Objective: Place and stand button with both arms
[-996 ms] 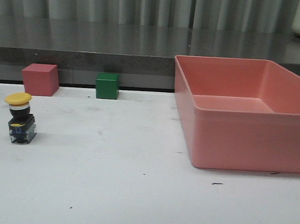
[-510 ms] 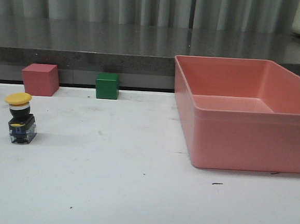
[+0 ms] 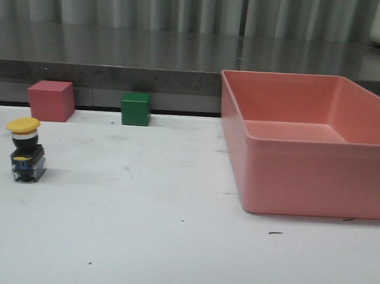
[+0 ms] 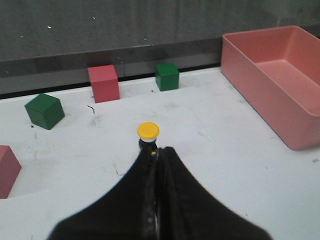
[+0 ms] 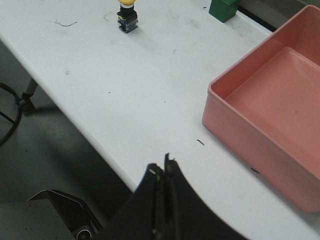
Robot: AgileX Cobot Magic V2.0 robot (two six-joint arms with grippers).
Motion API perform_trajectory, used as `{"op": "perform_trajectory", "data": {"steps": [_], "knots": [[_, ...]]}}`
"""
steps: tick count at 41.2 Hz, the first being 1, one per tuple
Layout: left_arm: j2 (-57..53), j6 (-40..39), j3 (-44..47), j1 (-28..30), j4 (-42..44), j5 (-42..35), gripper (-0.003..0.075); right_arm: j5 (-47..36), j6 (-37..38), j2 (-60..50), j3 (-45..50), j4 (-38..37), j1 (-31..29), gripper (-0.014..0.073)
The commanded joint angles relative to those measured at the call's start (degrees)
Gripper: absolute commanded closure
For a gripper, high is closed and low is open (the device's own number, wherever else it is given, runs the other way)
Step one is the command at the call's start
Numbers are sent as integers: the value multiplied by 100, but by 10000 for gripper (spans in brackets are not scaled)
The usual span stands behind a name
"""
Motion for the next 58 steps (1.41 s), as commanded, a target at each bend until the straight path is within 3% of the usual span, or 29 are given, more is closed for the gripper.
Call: {"op": "perform_trajectory", "data": {"steps": [1, 10, 19, 26, 58], "knots": [[-220, 5, 481, 333, -72, -1300, 740, -394, -52, 21, -150, -34, 2, 662], [-1008, 5, 2298, 956, -527, -3232, 740, -388, -52, 21, -150, -34, 2, 662], [-1482, 5, 3485, 1259, -877, -4381, 740, -388, -52, 21, -150, -34, 2, 662], [-1555, 5, 3487, 1268, -410, -4350, 740, -375, -52, 21, -150, -34, 2, 662], [-1545, 5, 3487, 1257, -409, -4350, 740, -375, -52, 21, -150, -34, 2, 662]]}}
